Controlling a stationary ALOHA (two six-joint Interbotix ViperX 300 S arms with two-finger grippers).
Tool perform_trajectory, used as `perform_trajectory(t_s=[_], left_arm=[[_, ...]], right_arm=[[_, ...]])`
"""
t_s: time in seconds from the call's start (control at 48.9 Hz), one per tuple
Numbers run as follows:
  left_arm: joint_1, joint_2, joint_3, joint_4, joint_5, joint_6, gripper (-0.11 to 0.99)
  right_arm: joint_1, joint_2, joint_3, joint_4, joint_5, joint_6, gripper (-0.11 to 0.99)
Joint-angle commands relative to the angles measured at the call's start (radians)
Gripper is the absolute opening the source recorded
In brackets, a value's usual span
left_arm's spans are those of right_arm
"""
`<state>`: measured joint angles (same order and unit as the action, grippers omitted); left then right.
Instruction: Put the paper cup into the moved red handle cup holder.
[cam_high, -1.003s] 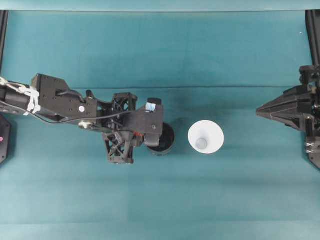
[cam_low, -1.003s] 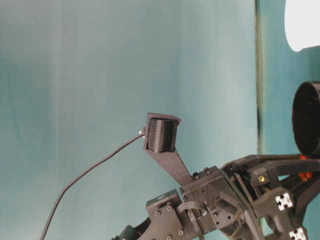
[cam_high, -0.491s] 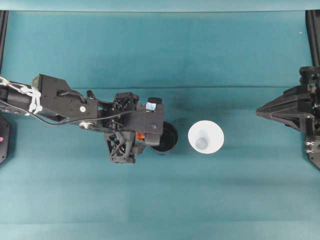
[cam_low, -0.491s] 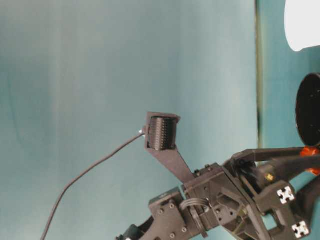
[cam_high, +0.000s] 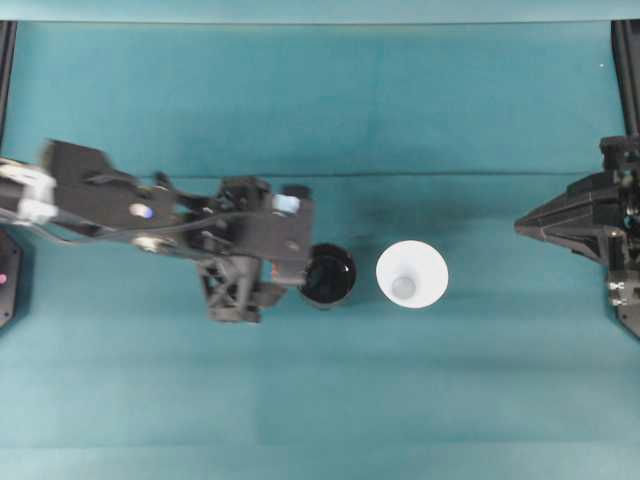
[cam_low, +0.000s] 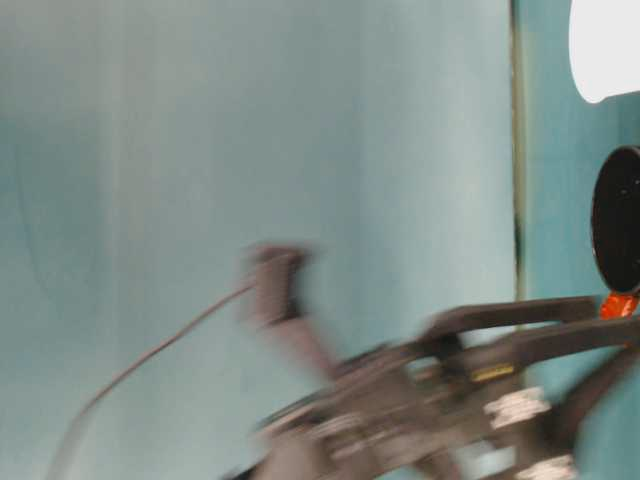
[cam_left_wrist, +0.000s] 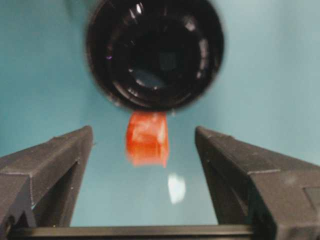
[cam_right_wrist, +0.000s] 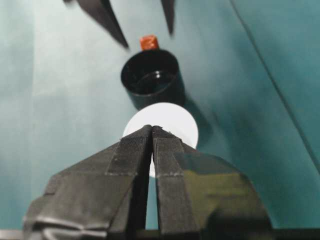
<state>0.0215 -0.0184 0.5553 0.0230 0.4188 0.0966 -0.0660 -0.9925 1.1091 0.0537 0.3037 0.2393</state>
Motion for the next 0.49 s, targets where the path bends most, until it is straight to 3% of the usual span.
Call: perform_trajectory(t_s=[0.0, 0.123, 0.246, 0.307, 0.368, 0.471], left_arm=[[-0.002, -0.123, 0.025, 0.003, 0.025, 0.002, 0.87], [-0.006, -0.264, 0.075, 0.003, 0.063, 0.002, 0.87], [-0.008, -0.385, 0.135, 0.003, 0.067, 0.002, 0.87], [-0.011, -0.433, 0.166, 0.003, 0.067, -0.003, 0.87], [-0.011, -0.477, 0.201, 0.003, 0.069, -0.009, 0.87], [-0.014, -0.529, 0.235, 0.003, 0.071, -0.012, 0.87]], right_arm=[[-0.006, 0.02, -0.04, 0.002, 0.029, 0.009, -0.07], [-0.017, 0.058, -0.071, 0.002, 0.078, 0.006, -0.05], [-0.034, 0.109, -0.11, -0.014, 0.103, 0.005, -0.02], [-0.044, 0.143, -0.133, -0.014, 0.117, 0.006, 0.01], [-0.058, 0.181, -0.161, -0.012, 0.137, 0.009, 0.05], [-0.06, 0.264, -0.212, -0.009, 0.178, 0.009, 0.19]])
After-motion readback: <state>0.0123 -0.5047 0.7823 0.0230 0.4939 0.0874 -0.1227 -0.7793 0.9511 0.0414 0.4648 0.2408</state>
